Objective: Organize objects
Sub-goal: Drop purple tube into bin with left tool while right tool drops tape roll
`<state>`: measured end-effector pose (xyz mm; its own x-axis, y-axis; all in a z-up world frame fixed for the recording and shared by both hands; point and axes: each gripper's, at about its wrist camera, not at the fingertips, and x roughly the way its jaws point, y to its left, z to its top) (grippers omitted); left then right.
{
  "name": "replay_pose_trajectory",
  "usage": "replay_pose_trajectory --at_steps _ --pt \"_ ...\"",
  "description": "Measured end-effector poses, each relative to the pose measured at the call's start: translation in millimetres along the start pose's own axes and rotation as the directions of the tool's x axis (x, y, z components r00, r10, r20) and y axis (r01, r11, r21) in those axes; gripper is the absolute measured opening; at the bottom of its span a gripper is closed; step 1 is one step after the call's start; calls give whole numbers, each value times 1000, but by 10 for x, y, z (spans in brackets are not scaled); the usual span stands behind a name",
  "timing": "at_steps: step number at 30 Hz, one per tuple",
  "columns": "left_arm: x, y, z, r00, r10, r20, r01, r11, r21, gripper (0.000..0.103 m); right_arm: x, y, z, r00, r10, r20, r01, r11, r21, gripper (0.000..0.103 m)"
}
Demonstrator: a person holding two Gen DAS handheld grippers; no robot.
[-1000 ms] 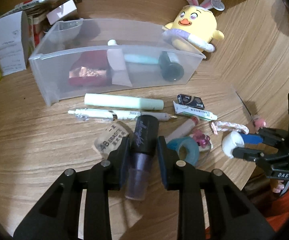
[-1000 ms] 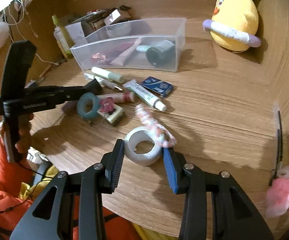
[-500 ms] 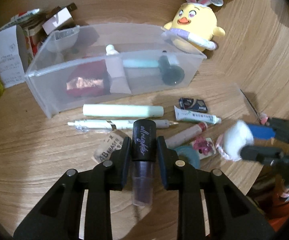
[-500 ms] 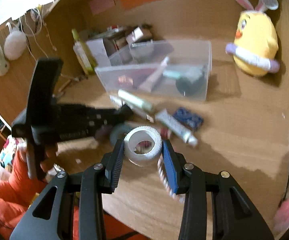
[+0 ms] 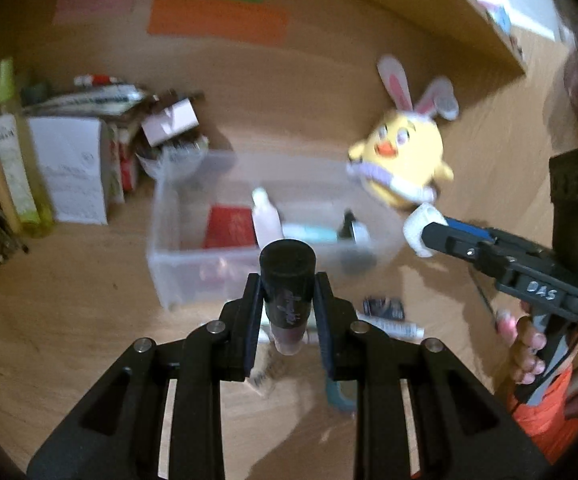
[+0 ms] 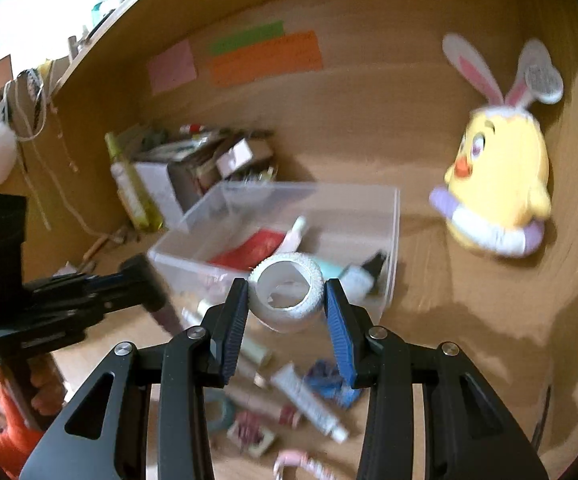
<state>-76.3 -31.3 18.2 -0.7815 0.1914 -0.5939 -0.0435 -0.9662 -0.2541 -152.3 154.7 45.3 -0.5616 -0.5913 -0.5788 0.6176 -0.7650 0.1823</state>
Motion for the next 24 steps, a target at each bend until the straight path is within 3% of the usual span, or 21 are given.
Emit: replay_pose_trajectory --at_steps 5,11,15,24 --pt "-137 111 299 997 14 77 -12 1000 -27 25 151 39 274 1000 -19 21 20 1000 -18 35" --pt "-108 242 610 988 101 118 -99 995 -27 25 506 95 432 999 -37 -22 36 998 -44 35" --pt "158 380 699 987 152 56 -151 988 -29 25 847 85 415 994 -25 -107 20 999 -44 35" --pt "810 556 683 976 178 -122 -181 983 -12 25 1299 17 242 971 -50 -233 36 997 -65 35"
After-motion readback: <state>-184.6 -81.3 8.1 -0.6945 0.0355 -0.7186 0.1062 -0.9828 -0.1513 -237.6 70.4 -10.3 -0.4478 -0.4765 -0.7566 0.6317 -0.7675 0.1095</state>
